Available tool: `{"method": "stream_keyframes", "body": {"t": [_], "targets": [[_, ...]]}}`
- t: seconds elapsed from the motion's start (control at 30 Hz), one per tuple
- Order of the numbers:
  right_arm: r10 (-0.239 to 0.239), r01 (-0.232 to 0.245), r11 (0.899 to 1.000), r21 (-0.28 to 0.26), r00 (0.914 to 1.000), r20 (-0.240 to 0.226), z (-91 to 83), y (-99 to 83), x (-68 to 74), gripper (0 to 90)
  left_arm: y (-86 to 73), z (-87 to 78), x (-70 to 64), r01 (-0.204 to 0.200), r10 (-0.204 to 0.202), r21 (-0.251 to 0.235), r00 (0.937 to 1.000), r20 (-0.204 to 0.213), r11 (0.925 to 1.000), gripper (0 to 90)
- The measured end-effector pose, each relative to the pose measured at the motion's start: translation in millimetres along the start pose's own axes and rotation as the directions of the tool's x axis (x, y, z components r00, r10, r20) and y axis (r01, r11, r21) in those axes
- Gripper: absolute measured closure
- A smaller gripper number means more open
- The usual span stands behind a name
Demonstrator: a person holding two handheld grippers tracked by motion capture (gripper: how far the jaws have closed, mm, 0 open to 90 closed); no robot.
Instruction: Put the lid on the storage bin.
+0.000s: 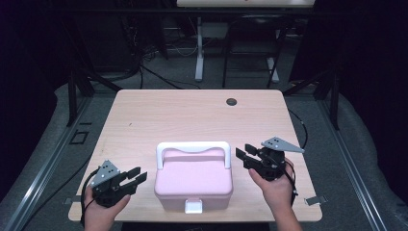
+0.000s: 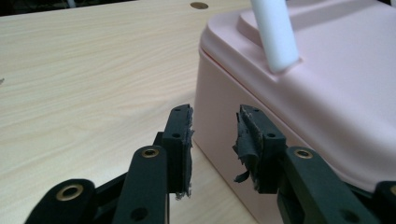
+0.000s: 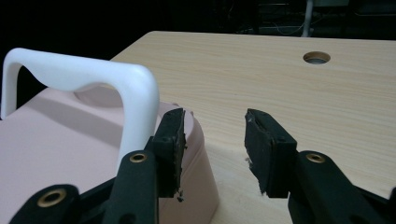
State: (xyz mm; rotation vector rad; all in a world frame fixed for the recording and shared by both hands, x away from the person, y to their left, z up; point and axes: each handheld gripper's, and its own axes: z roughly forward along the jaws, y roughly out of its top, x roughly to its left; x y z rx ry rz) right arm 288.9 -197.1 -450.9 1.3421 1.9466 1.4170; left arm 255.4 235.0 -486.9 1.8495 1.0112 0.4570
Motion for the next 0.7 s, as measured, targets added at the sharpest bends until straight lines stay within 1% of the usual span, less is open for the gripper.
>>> {"method": "stream_keyframes", "body": {"t": [0.03, 0.07, 0.17, 0.23, 0.33, 0.4, 0.47, 0.53, 0.6, 0.67, 0.7], "targets": [[-0.002, 0.002, 1.000, 0.005, 1.0000, 0.003, -0.2, -0.7, -0.6, 57.0, 2.1, 2.5, 1.4, 0.000, 0.000, 0.004, 1.0000, -0.004, 1.0000, 62.9], [-0.002, 0.002, 1.000, 0.010, 1.0000, 0.005, -0.1, -1.8, -1.3, 56.9, 4.3, 6.1, 2.9, 0.004, -0.004, 0.001, 1.0000, -0.002, 1.0000, 61.9], [-0.008, 0.008, 1.000, 0.017, 0.9998, 0.015, 0.0, -6.2, -3.8, 56.3, 8.6, 14.3, 5.8, 0.008, -0.008, 0.012, 1.0000, 0.000, 0.9999, 58.9], [-0.005, 0.004, 1.000, 0.014, 0.9998, 0.021, -0.2, -9.0, -5.4, 55.5, 10.0, 19.6, 7.9, 0.023, -0.023, 0.014, 0.9997, 0.005, 0.9996, 57.3], [-0.003, 0.003, 1.000, 0.001, 0.9994, 0.033, 0.6, -14.0, -8.0, 54.3, 11.2, 27.7, 12.8, 0.047, -0.048, 0.039, 0.9988, 0.010, 0.9981, 54.3], [-0.008, 0.008, 1.000, -0.001, 0.9989, 0.046, 1.8, -17.4, -10.3, 53.3, 10.7, 31.9, 15.3, 0.056, -0.057, 0.042, 0.9983, 0.012, 0.9975, 52.6], [0.001, 0.000, 1.000, -0.007, 0.9985, 0.054, 3.5, -22.2, -13.4, 52.7, 8.4, 33.3, 16.3, 0.062, -0.062, 0.046, 0.9981, -0.002, 0.9970, 50.7], [0.009, -0.009, 1.000, -0.006, 0.9979, 0.064, 5.5, -27.3, -16.3, 52.7, 3.9, 33.5, 17.6, 0.062, -0.061, 0.032, 0.9981, -0.007, 0.9976, 49.4], [0.012, -0.012, 1.000, 0.002, 0.9972, 0.074, 7.7, -33.8, -19.6, 52.5, -0.9, 32.8, 19.8, 0.064, -0.064, 0.034, 0.9978, -0.020, 0.9974, 48.1], [0.011, -0.012, 1.000, 0.017, 0.9966, 0.081, 10.6, -40.6, -22.5, 52.4, -5.9, 32.1, 23.9, 0.066, -0.065, 0.042, 0.9976, -0.025, 0.9970, 47.2], [0.009, -0.011, 1.000, 0.022, 0.9964, 0.084, 12.2, -43.7, -23.4, 52.4, -8.7, 31.8, 25.8, 0.073, -0.071, 0.044, 0.9971, -0.027, 0.9964, 46.7]]}}
